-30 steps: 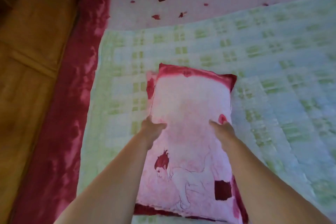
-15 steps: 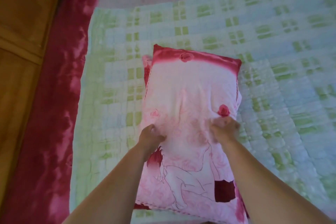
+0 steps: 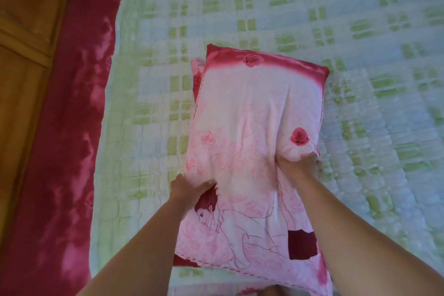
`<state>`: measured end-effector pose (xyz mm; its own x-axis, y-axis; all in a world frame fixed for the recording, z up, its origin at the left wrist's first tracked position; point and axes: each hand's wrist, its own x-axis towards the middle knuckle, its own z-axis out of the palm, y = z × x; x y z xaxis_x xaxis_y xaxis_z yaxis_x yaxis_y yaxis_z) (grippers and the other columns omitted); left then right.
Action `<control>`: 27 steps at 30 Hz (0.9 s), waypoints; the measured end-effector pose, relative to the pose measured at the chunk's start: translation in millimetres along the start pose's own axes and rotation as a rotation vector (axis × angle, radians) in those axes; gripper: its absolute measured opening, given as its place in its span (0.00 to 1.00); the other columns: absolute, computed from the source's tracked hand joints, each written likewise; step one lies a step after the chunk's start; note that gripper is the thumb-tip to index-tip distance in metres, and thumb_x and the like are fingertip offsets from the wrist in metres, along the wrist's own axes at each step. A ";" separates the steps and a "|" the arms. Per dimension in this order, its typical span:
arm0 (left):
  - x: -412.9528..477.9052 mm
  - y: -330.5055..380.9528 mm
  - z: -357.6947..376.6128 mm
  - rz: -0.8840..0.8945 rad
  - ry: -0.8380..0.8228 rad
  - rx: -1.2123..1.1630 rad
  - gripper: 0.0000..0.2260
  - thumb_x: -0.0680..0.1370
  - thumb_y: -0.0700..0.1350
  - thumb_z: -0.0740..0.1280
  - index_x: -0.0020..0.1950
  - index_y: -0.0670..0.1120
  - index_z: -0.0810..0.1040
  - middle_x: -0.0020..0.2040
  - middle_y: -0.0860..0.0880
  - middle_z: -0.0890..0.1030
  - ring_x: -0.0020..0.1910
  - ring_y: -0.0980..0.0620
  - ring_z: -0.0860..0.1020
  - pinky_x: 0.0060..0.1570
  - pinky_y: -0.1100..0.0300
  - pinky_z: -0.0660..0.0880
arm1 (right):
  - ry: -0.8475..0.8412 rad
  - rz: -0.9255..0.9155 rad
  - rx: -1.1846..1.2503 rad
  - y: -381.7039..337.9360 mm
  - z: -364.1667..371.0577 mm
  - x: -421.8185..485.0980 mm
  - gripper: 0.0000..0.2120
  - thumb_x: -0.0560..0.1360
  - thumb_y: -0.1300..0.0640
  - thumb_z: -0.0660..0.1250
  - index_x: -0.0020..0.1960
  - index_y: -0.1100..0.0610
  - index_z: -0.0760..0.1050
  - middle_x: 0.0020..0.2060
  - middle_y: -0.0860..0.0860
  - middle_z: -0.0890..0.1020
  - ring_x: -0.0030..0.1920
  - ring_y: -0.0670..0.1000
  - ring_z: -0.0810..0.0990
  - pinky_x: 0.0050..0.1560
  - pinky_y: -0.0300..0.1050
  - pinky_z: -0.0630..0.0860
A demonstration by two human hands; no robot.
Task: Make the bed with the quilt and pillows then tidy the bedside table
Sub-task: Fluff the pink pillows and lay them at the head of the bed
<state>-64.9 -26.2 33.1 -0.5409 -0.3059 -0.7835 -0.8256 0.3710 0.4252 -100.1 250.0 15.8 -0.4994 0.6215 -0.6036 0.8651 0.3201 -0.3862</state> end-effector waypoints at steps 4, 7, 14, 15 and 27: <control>3.0 1.7 -8.1 0.008 -0.084 0.006 0.23 0.64 0.52 0.81 0.51 0.41 0.79 0.47 0.46 0.83 0.46 0.47 0.81 0.46 0.53 0.79 | -0.015 -0.020 0.009 -4.4 -1.7 -9.1 0.57 0.56 0.37 0.77 0.73 0.63 0.56 0.68 0.60 0.68 0.68 0.61 0.68 0.65 0.55 0.70; -1.6 -1.6 -17.3 0.021 -0.128 -0.077 0.14 0.65 0.47 0.80 0.45 0.43 0.83 0.41 0.46 0.85 0.43 0.45 0.83 0.46 0.54 0.79 | -0.082 -0.016 0.017 -4.9 -13.4 -4.5 0.55 0.57 0.43 0.81 0.72 0.63 0.56 0.67 0.60 0.70 0.66 0.61 0.71 0.63 0.52 0.71; -7.7 -13.8 -25.8 0.065 -0.203 -0.116 0.11 0.73 0.53 0.72 0.52 0.50 0.80 0.48 0.51 0.84 0.47 0.53 0.81 0.39 0.61 0.74 | -0.180 0.065 0.181 -26.1 -42.8 17.6 0.45 0.58 0.26 0.64 0.61 0.60 0.76 0.56 0.57 0.79 0.55 0.58 0.78 0.55 0.45 0.74; -5.8 -14.6 -23.8 0.070 -0.199 -0.095 0.13 0.73 0.54 0.72 0.54 0.49 0.79 0.49 0.51 0.84 0.46 0.53 0.81 0.39 0.61 0.75 | -0.167 0.081 0.228 -29.3 -42.5 21.9 0.44 0.57 0.27 0.63 0.59 0.58 0.78 0.55 0.56 0.80 0.52 0.55 0.79 0.52 0.41 0.75; -0.3 -21.9 -18.8 0.032 -0.123 -0.077 0.35 0.65 0.63 0.74 0.64 0.42 0.74 0.57 0.47 0.81 0.55 0.46 0.79 0.55 0.50 0.76 | -0.090 0.257 0.640 -57.6 -51.1 49.6 0.40 0.63 0.31 0.69 0.64 0.58 0.72 0.54 0.53 0.78 0.51 0.57 0.78 0.54 0.53 0.76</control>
<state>-49.8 -50.7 32.5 -0.5473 -0.1836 -0.8166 -0.8207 0.3091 0.4806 -172.3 298.9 43.7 -0.3079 0.5508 -0.7757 0.7727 -0.3309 -0.5417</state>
